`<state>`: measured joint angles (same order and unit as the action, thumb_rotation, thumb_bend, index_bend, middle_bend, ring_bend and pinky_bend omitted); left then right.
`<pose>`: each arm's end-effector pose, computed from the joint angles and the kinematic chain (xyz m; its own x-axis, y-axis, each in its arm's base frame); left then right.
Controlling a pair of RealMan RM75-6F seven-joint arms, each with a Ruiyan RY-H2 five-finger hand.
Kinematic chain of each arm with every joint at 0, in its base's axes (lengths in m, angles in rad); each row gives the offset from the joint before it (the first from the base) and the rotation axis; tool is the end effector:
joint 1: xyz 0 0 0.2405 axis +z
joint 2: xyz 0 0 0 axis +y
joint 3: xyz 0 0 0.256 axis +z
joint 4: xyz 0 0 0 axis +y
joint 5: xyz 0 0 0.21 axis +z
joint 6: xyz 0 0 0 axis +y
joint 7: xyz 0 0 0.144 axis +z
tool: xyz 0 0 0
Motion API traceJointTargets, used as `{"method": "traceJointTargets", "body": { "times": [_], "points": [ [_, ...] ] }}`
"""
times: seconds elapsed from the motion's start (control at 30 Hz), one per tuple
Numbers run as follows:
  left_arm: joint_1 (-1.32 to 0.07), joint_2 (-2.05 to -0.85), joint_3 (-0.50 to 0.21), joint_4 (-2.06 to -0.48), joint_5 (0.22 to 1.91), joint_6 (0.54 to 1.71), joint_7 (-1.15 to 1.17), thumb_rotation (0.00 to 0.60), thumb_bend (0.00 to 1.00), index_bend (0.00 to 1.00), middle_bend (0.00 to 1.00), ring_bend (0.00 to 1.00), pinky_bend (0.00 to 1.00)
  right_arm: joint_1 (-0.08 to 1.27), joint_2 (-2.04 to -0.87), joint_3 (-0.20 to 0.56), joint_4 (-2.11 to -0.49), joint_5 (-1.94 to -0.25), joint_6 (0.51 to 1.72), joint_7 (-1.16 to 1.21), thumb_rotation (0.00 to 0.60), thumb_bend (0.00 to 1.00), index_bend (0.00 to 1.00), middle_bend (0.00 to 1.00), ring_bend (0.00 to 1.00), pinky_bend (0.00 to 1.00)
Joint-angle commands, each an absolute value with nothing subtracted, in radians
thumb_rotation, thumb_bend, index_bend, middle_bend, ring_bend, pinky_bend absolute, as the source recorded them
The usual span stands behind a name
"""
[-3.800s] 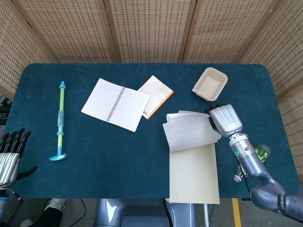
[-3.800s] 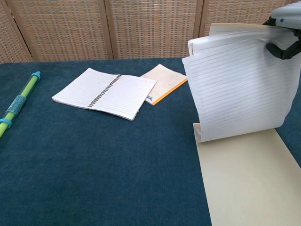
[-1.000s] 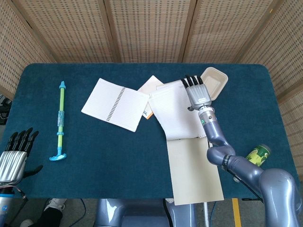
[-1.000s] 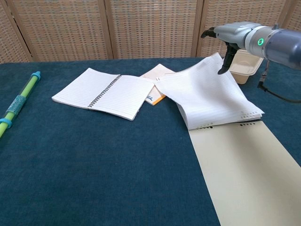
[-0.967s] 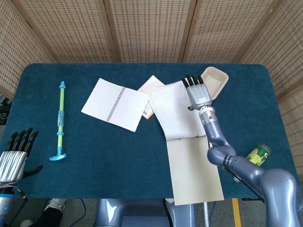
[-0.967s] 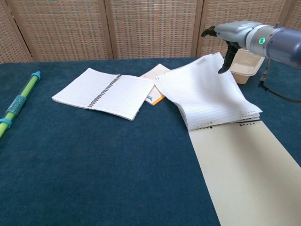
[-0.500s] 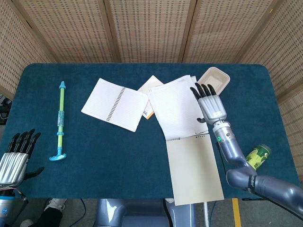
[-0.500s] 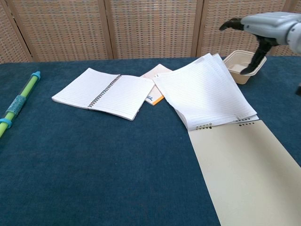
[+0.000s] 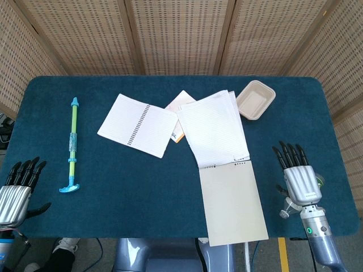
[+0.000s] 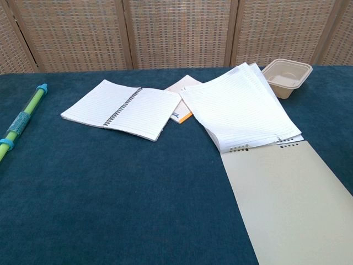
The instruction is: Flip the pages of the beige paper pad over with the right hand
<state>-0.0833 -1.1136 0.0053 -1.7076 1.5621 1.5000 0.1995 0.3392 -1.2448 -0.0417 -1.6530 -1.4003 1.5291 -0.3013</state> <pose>-0.2877 0.1670 0.1442 0.4999 0.0349 0.8654 0.8646 -0.0780 -0.4963 -0.2578 -0.2316 0.1133 0.5206 0.0457 0.8526 -0.8406 -0.1475 0.5211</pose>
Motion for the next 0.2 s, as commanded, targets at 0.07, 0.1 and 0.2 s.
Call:
{"method": "traceJointTargets", "body": {
  "times": [0.07, 0.1, 0.2],
  "points": [
    [-0.076, -1.109, 0.01, -1.711, 1.574, 1.513, 0.191, 0.6, 0.03, 0.0, 0.0, 0.0, 0.0, 0.236, -1.259, -0.106, -1.645, -1.489, 1.625, -0.243, 0.6, 0.11, 0.0, 0.0, 0.0, 0.0],
    [-0.075, -1.11, 0.01, -1.71, 1.575, 1.514, 0.189, 0.6, 0.03, 0.0, 0.0, 0.0, 0.0, 0.226, -1.261, -0.108, -1.642, -1.499, 1.634, -0.233, 0.6, 0.11, 0.0, 0.0, 0.0, 0.0],
    [-0.074, -1.113, 0.011, -1.704, 1.574, 1.513, 0.186, 0.6, 0.04, 0.0, 0.0, 0.0, 0.0, 0.205, -1.264, -0.108, -1.63, -1.522, 1.647, -0.207, 0.6, 0.11, 0.0, 0.0, 0.0, 0.0]
  ]
}}
